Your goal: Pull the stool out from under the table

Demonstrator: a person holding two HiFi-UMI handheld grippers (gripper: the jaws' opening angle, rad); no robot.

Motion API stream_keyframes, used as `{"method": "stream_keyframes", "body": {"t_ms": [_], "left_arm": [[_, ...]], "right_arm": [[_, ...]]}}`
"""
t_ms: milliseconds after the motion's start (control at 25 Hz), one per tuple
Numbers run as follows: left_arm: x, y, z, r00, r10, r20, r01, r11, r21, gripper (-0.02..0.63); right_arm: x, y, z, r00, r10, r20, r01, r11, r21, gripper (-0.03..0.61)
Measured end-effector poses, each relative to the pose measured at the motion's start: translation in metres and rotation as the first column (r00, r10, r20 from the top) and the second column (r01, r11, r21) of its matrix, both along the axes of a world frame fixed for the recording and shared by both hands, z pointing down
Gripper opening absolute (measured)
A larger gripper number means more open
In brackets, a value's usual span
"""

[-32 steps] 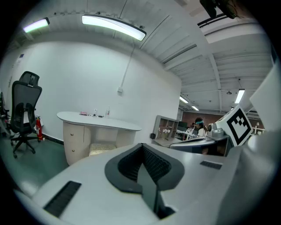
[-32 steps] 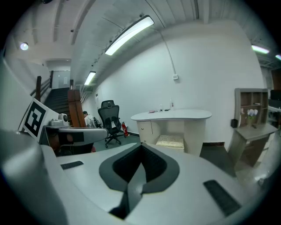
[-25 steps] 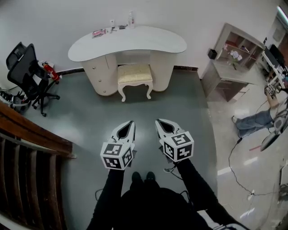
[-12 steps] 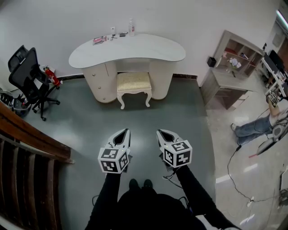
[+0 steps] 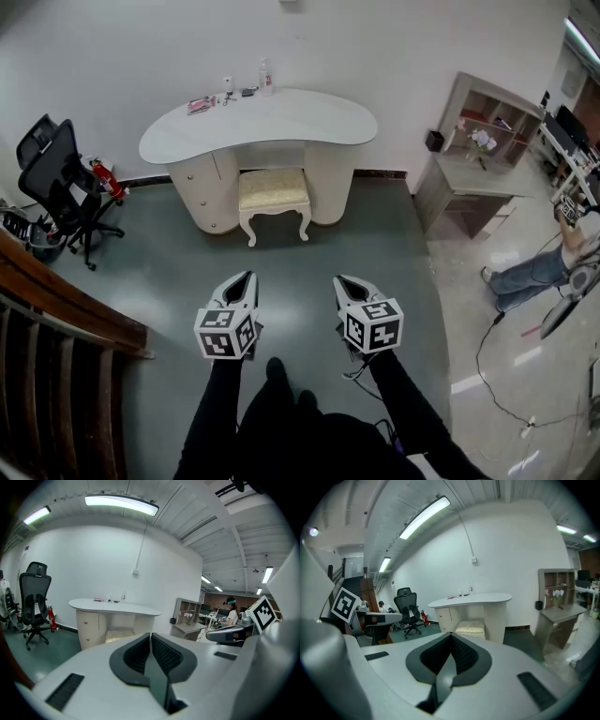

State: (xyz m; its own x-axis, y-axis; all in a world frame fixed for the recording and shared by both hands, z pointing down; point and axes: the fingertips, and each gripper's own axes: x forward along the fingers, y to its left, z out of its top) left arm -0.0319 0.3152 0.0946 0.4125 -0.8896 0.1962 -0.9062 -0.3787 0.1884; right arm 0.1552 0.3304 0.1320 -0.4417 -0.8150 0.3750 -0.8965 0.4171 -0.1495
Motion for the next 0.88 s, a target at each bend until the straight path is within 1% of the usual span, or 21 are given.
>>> {"method": "stream_keyframes", "body": {"t_ms": [280,520,720,880], "left_arm": [[-0.017,-0.046,0.006,1.0,-0.018,0.002,0.018,1.0,-0.007,0.009],[-0.037,-0.122,0.023,1.0,-0.006,-0.004,0.006,0.999,-0.034,0.009],[-0.059,-0.193,0.047,1.0,-0.004,-0.009,0.003,0.996,-0.094,0.009],[-0.079,-0.237,0.067,1.0,-0.012,-0.008,0.01,0.989,-0.147,0.011]], "right_arm": [[-0.005,-0.048,0.004,1.0,0.022,-0.013,-0.022,1.0,0.002,0.005],[-0.022,-0.126,0.017,0.999,0.043,-0.025,-0.043,0.999,-0.013,0.005],[-0.041,-0.2,0.037,0.998,0.045,-0.051,-0.049,0.997,-0.061,0.005],[-0.053,-0.249,0.052,0.995,0.067,-0.074,-0.075,0.992,-0.102,0.005]]}}
